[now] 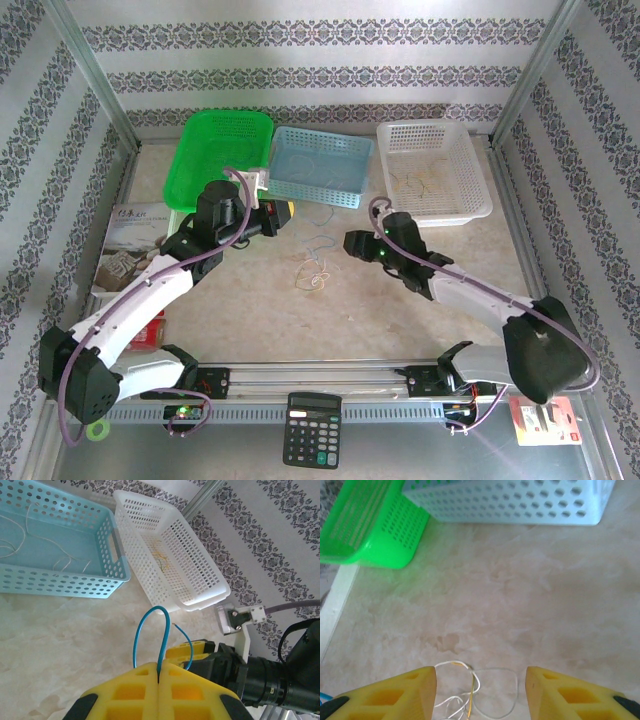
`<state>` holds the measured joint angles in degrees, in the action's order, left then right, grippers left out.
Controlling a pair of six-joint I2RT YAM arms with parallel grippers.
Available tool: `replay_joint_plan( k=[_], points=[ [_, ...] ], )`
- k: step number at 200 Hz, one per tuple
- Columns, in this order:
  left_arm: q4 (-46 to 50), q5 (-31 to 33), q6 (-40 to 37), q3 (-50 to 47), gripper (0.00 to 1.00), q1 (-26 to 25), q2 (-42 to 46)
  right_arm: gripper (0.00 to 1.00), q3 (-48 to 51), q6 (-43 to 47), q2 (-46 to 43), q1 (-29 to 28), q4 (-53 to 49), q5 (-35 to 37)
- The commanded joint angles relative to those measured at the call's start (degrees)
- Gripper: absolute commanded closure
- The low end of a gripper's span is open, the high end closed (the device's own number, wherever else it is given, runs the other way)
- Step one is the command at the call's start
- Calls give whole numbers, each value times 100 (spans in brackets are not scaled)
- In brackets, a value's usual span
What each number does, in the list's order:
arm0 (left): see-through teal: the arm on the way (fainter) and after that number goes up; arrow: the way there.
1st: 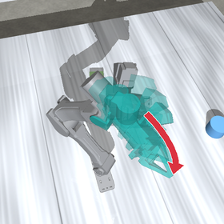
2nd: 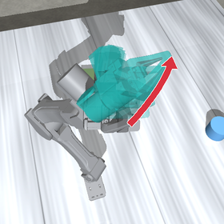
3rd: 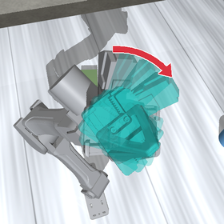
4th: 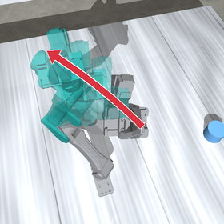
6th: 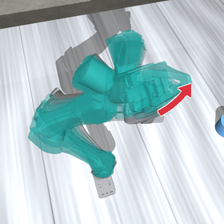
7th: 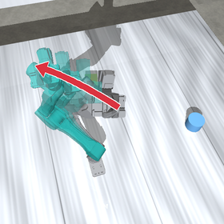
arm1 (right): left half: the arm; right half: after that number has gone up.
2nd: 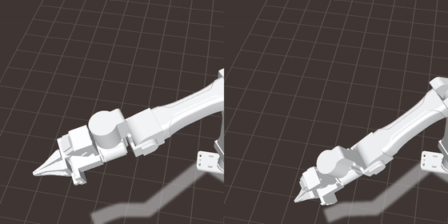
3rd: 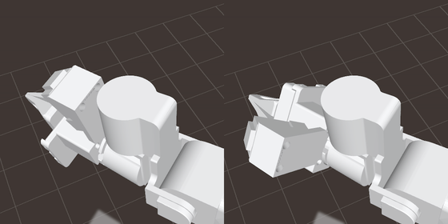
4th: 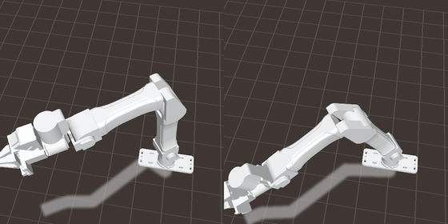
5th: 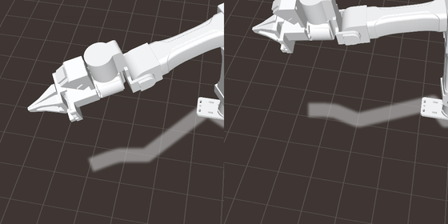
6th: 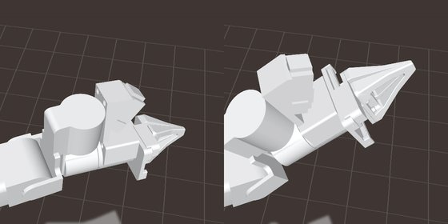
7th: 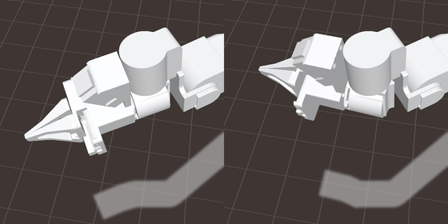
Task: Untangle the cables
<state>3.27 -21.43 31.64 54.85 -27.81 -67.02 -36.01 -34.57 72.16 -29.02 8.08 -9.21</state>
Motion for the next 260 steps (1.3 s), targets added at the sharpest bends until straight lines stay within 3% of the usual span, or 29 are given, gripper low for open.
replay_joint_plan(
  k=[1,53,85,189,233,250,260],
  points=[
    [-314,-59,49,-33,100,-75,126,49,85,-102,-363,165,-13,-24],
    [-311,-60,62,-39,100,-80,144,39,-41,-562,-884,158,297,-469],
    [-326,-54,70,-50,100,-77,145,39,-249,-747,-974,-94,512,-431],
    [-349,-21,106,-148,100,-82,281,37,-758,-1407,-176,-595,1573,-314],
    [-336,-2,101,-159,100,-77,333,43,-813,-1689,196,-623,2007,-448],
    [-351,-18,105,-176,100,-78,337,54,-833,-1777,287,-618,2148,-500],
    [-361,-23,114,-192,100,-75,331,65,-867,-1829,328,-615,2225,-533]
  ],
)
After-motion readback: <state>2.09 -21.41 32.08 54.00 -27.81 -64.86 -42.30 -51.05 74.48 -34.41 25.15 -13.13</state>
